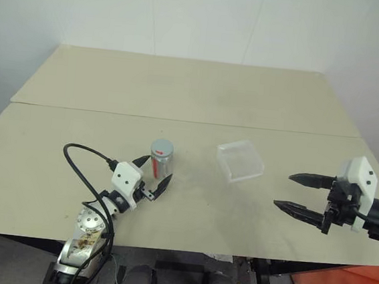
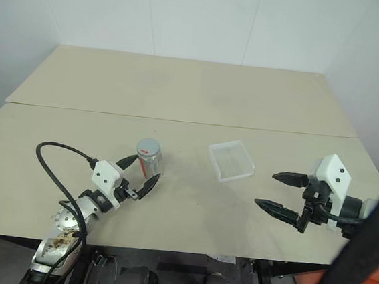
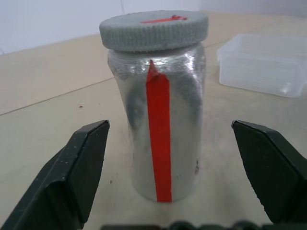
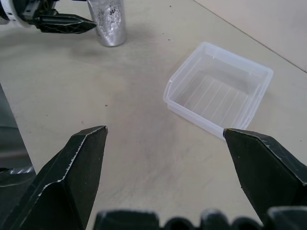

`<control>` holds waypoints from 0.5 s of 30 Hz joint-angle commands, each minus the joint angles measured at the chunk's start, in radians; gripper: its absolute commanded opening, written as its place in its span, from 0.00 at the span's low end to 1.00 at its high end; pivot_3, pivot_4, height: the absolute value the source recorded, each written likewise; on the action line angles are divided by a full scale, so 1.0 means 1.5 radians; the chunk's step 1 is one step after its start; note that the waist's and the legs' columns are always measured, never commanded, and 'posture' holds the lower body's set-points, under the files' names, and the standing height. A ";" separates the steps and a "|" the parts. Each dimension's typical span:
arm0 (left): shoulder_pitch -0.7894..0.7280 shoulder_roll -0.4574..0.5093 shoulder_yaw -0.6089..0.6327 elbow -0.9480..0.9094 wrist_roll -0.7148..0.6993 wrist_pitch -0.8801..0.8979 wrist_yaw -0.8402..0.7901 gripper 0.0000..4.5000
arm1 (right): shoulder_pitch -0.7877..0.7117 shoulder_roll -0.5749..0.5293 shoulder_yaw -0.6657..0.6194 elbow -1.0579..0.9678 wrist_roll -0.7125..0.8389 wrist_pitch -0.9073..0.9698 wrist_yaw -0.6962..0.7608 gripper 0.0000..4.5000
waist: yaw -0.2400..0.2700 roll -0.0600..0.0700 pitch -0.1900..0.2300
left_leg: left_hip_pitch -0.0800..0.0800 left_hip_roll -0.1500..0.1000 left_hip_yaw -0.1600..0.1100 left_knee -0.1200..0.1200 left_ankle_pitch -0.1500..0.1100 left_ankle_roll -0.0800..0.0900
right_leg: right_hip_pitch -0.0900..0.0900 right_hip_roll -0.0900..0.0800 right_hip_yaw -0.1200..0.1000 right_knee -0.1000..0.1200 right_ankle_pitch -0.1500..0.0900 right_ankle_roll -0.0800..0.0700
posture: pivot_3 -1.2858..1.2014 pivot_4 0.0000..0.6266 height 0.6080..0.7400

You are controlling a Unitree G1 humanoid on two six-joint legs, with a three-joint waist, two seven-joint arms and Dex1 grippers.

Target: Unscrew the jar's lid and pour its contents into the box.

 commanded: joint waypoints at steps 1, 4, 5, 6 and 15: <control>-0.024 -0.014 -0.001 0.030 0.007 -0.050 0.010 0.99 | 0.001 -0.007 -0.044 -0.014 0.014 -0.002 -0.001 1.00 | 0.000 0.000 0.000 | 0.000 0.000 0.000 0.000 0.000 0.000 | 0.000 0.000 0.000 0.000 0.000 0.000 | 0.52 0.24 1.00; -0.042 -0.031 0.000 0.069 0.013 -0.085 0.022 0.99 | 0.007 -0.007 -0.050 -0.015 0.009 -0.006 -0.001 1.00 | 0.000 0.000 0.000 | 0.000 0.000 0.000 0.000 0.000 0.000 | 0.001 0.000 0.000 0.000 0.000 0.000 | 0.52 0.24 1.00; -0.051 -0.035 -0.002 0.085 0.018 -0.096 0.025 0.99 | 0.003 -0.004 -0.051 -0.012 0.016 -0.003 -0.001 1.00 | 0.000 0.000 0.000 | 0.000 0.000 0.000 0.000 0.000 0.000 | 0.001 0.000 0.000 0.000 0.000 0.000 | 0.52 0.24 1.00; -0.061 -0.039 -0.002 0.100 0.024 -0.102 0.032 0.99 | -0.001 -0.004 -0.048 -0.008 0.019 -0.002 -0.001 1.00 | 0.000 0.000 0.000 | 0.000 0.000 0.000 0.000 0.000 0.000 | 0.001 0.000 0.000 0.000 0.000 0.000 | 0.52 0.24 1.00; -0.098 -0.051 -0.002 0.166 0.030 -0.138 0.039 0.99 | -0.013 -0.002 -0.016 -0.004 -0.013 -0.014 -0.022 1.00 | 0.000 0.000 0.000 | 0.000 0.000 -0.001 0.000 0.000 0.000 | 0.001 0.000 0.000 0.000 0.000 0.000 | 0.52 0.24 1.00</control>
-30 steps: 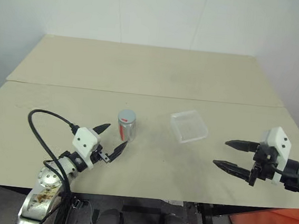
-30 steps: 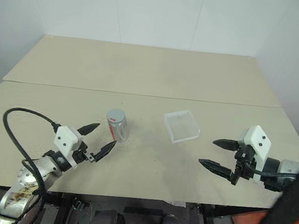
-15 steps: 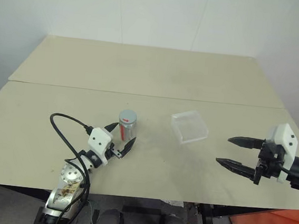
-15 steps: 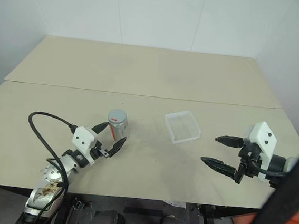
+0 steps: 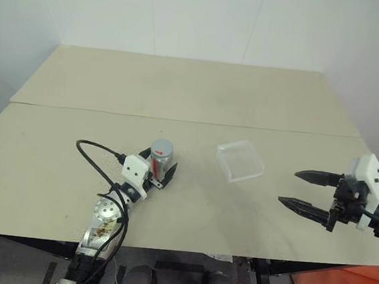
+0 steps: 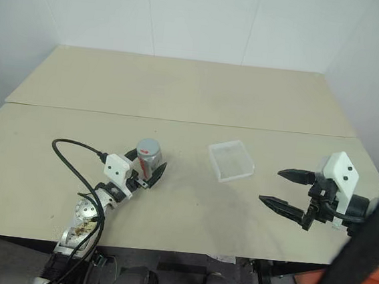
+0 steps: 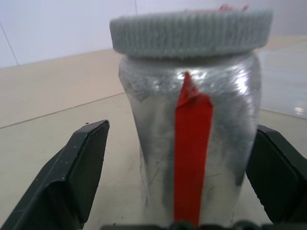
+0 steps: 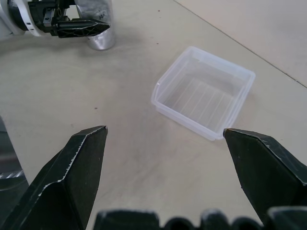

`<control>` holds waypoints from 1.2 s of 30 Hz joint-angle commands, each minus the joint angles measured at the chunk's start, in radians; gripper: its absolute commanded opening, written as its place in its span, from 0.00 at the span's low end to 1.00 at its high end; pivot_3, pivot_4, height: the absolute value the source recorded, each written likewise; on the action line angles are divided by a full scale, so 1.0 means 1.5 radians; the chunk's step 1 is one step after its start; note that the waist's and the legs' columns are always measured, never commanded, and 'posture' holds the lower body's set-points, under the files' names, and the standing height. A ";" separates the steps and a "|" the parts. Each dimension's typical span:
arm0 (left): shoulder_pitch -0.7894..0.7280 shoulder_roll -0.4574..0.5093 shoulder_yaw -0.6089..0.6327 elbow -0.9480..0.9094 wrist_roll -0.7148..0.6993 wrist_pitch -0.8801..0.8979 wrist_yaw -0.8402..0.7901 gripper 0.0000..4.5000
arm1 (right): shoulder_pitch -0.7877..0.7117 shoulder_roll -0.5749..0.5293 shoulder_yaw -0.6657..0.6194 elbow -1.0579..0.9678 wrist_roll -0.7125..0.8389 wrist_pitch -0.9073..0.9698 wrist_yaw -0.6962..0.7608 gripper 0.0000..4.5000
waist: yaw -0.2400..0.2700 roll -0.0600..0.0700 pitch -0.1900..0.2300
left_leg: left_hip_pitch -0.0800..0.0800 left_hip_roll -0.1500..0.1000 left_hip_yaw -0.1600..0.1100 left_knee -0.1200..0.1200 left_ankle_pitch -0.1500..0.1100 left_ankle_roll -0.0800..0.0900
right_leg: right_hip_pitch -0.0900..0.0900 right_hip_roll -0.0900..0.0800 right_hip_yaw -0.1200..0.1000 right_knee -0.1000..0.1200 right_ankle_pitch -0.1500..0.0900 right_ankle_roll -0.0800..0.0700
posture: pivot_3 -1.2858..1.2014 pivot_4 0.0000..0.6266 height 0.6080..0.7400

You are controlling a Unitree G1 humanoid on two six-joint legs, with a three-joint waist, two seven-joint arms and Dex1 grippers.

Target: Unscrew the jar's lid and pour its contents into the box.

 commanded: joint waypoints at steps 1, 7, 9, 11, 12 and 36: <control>-0.013 -0.003 -0.002 0.009 0.000 -0.027 -0.002 0.99 | -0.008 0.001 -0.007 -0.010 -0.010 -0.013 -0.017 1.00 | 0.000 0.000 0.000 | 0.000 0.000 0.000 0.000 0.000 0.000 | 0.000 0.000 0.000 0.000 0.000 0.000 | 0.52 0.24 1.00; -0.024 -0.027 0.000 0.033 0.013 -0.069 0.028 0.63 | -0.018 0.010 0.002 -0.008 -0.013 -0.014 -0.032 1.00 | 0.000 0.000 0.000 | 0.000 0.000 0.000 0.000 0.000 0.000 | 0.000 0.000 0.000 0.000 0.000 0.000 | 0.52 0.24 1.00; -0.022 -0.031 0.000 0.031 0.015 -0.076 0.034 0.49 | -0.030 0.023 0.009 -0.012 -0.006 -0.009 -0.048 1.00 | 0.000 0.000 0.000 | 0.000 0.000 0.000 0.000 0.000 0.000 | 0.000 0.000 0.000 0.000 0.000 0.000 | 0.52 0.24 1.00; -0.017 -0.034 -0.002 0.028 0.022 -0.079 0.041 0.44 | -0.042 0.035 0.020 -0.014 -0.009 -0.010 -0.060 1.00 | 0.000 0.000 0.000 | 0.000 0.000 0.000 0.000 0.000 0.000 | 0.000 0.000 0.000 0.000 0.000 0.000 | 0.52 0.24 1.00; -0.015 -0.035 -0.002 0.028 0.024 -0.079 0.044 0.44 | -0.047 0.038 0.026 -0.014 -0.011 -0.011 -0.064 1.00 | -0.001 0.000 0.000 | 0.000 0.000 0.000 0.000 0.000 0.000 | 0.000 0.000 0.000 0.000 0.000 0.000 | 0.52 0.24 1.00; -0.093 -0.014 -0.080 0.013 0.006 -0.007 -0.062 0.44 | -0.203 0.468 0.361 -0.066 -0.113 -0.054 -0.417 1.00 | -0.003 0.000 0.000 | -0.006 0.000 0.001 0.001 0.002 -0.004 | -0.007 0.000 -0.001 0.002 0.000 0.000 | 0.52 0.24 1.00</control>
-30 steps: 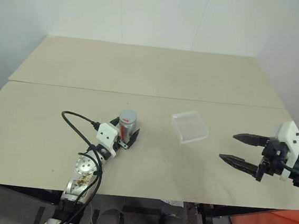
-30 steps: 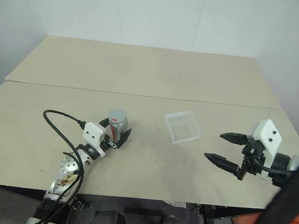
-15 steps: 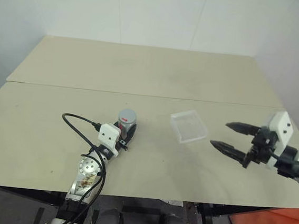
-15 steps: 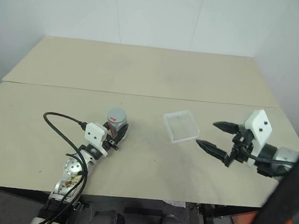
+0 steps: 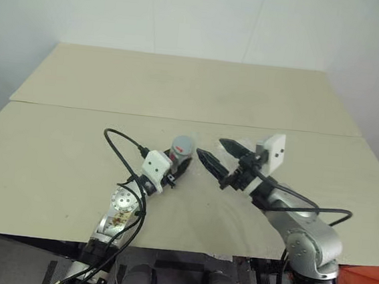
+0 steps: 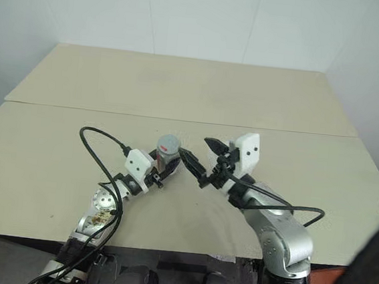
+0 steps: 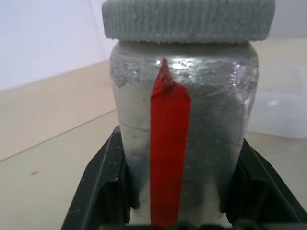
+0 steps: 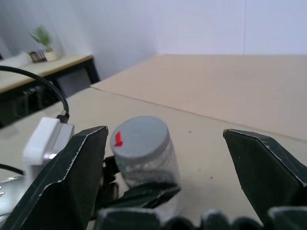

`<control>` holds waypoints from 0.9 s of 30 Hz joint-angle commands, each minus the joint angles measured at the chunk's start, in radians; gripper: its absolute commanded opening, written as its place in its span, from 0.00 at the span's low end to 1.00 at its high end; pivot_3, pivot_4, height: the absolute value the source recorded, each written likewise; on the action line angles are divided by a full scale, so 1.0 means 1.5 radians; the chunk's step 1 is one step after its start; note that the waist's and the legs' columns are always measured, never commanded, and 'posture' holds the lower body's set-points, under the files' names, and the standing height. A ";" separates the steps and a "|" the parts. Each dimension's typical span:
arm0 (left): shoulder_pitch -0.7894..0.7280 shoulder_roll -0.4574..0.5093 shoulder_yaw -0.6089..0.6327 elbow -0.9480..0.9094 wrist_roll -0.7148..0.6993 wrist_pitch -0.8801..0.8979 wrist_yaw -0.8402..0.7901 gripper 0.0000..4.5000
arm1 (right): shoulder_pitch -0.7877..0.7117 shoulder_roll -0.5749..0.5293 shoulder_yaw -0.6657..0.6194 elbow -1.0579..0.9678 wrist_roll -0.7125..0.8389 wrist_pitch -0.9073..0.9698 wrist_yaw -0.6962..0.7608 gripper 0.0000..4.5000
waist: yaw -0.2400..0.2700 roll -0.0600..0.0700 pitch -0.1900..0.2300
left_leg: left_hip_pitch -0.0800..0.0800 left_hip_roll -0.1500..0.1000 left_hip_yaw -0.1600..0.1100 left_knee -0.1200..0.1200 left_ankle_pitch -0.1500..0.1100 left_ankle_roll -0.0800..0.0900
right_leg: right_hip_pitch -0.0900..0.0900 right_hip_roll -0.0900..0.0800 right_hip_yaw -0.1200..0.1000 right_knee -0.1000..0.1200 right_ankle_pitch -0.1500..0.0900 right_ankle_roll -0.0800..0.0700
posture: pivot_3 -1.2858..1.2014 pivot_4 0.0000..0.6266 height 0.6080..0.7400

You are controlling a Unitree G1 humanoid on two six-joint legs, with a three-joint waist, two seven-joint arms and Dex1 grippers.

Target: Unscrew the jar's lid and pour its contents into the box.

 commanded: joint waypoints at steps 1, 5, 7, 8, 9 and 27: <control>-0.016 -0.003 -0.009 -0.031 -0.022 0.010 -0.028 0.44 | -0.004 0.008 0.026 0.002 -0.030 -0.051 0.014 1.00 | -0.001 0.000 0.000 | -0.001 0.000 0.000 0.000 0.000 0.000 | -0.001 0.000 0.000 0.000 0.000 0.000 | 0.52 0.24 1.00; -0.029 -0.011 -0.011 -0.028 -0.029 0.016 -0.040 0.44 | -0.017 0.016 0.062 0.020 -0.063 -0.076 0.024 1.00 | -0.001 0.000 0.000 | -0.002 0.000 0.000 0.000 0.001 -0.001 | -0.002 0.000 0.000 0.000 0.000 0.000 | 0.52 0.24 1.00; -0.034 -0.016 -0.012 -0.031 -0.031 0.019 -0.042 0.44 | -0.024 0.019 0.075 0.036 -0.086 -0.089 0.025 1.00 | -0.001 0.000 0.000 | -0.002 0.000 0.000 0.000 0.001 -0.001 | -0.001 0.000 0.000 0.000 0.000 0.000 | 0.52 0.24 1.00; -0.034 -0.018 -0.013 -0.034 -0.033 0.021 -0.042 0.44 | -0.025 0.019 0.078 0.040 -0.093 -0.094 0.027 1.00 | -0.001 0.000 0.000 | -0.002 0.000 0.000 0.000 0.001 -0.001 | -0.001 0.000 0.000 0.000 0.000 0.000 | 0.52 0.24 1.00; -0.033 -0.020 -0.012 -0.040 -0.038 0.025 -0.043 0.44 | -0.025 0.019 0.082 0.047 -0.101 -0.102 0.030 1.00 | 0.000 0.000 0.000 | -0.001 0.000 0.000 0.000 0.000 -0.001 | -0.001 0.000 0.000 0.000 0.000 0.000 | 0.52 0.24 1.00; -0.017 -0.025 -0.030 -0.067 -0.036 0.035 -0.046 0.44 | -0.033 0.051 0.075 0.075 -0.140 -0.141 0.018 1.00 | -0.001 0.000 0.000 | -0.002 0.000 0.000 0.000 0.001 -0.001 | -0.002 0.000 0.000 0.000 0.000 0.000 | 0.52 0.24 1.00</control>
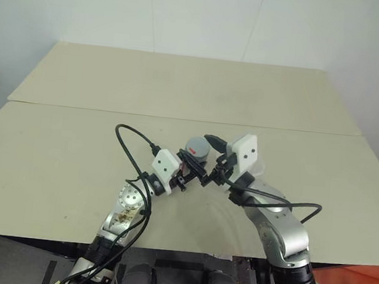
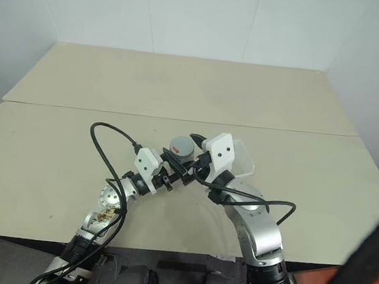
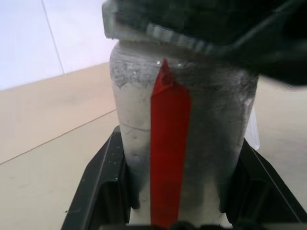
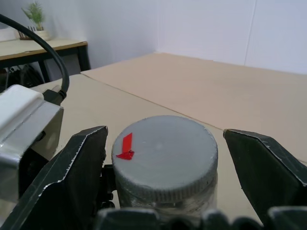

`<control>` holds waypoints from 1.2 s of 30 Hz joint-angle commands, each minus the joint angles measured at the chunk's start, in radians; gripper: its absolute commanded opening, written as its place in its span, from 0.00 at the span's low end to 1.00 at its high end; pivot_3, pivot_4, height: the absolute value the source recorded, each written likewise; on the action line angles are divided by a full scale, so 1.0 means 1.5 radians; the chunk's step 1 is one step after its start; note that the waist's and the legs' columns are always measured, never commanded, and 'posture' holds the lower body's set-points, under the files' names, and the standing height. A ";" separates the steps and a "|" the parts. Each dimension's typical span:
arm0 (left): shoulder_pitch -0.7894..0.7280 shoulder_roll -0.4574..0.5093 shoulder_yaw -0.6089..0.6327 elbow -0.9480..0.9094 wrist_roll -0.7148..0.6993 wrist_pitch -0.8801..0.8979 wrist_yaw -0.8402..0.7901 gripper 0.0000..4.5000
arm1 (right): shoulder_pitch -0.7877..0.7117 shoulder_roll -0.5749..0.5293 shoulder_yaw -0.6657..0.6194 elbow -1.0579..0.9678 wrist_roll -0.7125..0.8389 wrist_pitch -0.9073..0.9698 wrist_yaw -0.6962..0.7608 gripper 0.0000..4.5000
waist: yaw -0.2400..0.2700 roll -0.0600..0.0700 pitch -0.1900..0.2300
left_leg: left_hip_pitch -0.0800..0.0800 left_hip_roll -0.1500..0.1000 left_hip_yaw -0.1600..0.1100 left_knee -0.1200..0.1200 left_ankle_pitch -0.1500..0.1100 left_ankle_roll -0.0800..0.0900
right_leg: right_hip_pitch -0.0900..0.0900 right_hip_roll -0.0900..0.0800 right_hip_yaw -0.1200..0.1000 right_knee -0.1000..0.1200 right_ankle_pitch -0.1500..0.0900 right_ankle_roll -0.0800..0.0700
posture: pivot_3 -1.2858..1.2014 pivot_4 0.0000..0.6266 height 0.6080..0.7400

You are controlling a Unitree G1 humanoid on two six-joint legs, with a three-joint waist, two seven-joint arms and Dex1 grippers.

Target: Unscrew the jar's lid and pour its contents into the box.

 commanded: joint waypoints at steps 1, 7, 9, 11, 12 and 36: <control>0.001 -0.003 -0.002 -0.035 -0.004 0.001 0.002 0.44 | -0.004 0.003 -0.008 -0.014 -0.006 -0.029 0.003 1.00 | 0.000 0.000 0.000 | 0.000 0.000 0.000 0.000 0.000 0.000 | 0.000 0.000 0.000 0.000 0.000 0.000 | 0.52 0.24 1.00; 0.002 -0.001 -0.003 -0.028 -0.004 -0.004 -0.005 0.44 | -0.007 0.001 -0.011 0.001 -0.015 -0.052 0.017 0.74 | 0.000 0.000 0.000 | 0.000 0.000 0.000 0.000 0.000 0.000 | 0.000 0.000 0.000 0.000 0.000 0.000 | 0.52 0.24 1.00; 0.004 -0.002 -0.006 -0.031 -0.002 -0.004 -0.004 0.44 | -0.011 -0.001 -0.016 0.007 -0.015 -0.058 0.023 0.63 | 0.000 0.000 0.000 | 0.000 0.000 0.000 0.000 0.000 0.000 | 0.000 0.000 0.000 0.000 0.000 0.000 | 0.52 0.24 1.00; 0.004 -0.003 -0.006 -0.033 -0.003 -0.003 -0.002 0.44 | -0.012 -0.004 -0.020 0.011 -0.014 -0.063 0.028 0.63 | 0.000 0.000 0.000 | 0.000 0.000 0.000 0.000 0.000 0.000 | 0.000 0.000 0.000 0.000 0.000 0.000 | 0.52 0.24 1.00; 0.003 -0.003 -0.006 -0.032 -0.003 -0.003 -0.001 0.44 | -0.013 -0.006 -0.021 0.013 -0.015 -0.065 0.031 0.63 | 0.000 0.000 0.000 | 0.000 0.000 0.000 0.000 0.000 0.000 | 0.000 0.000 0.000 0.000 0.000 0.000 | 0.52 0.24 1.00; 0.009 0.077 -0.003 -0.134 -0.194 0.085 -0.261 0.44 | -0.219 -0.245 -0.010 0.220 0.185 -0.065 0.664 0.63 | -0.001 0.000 0.000 | 0.001 0.000 0.000 0.000 -0.002 0.003 | 0.000 0.000 0.000 0.000 0.000 0.000 | 0.52 0.24 1.00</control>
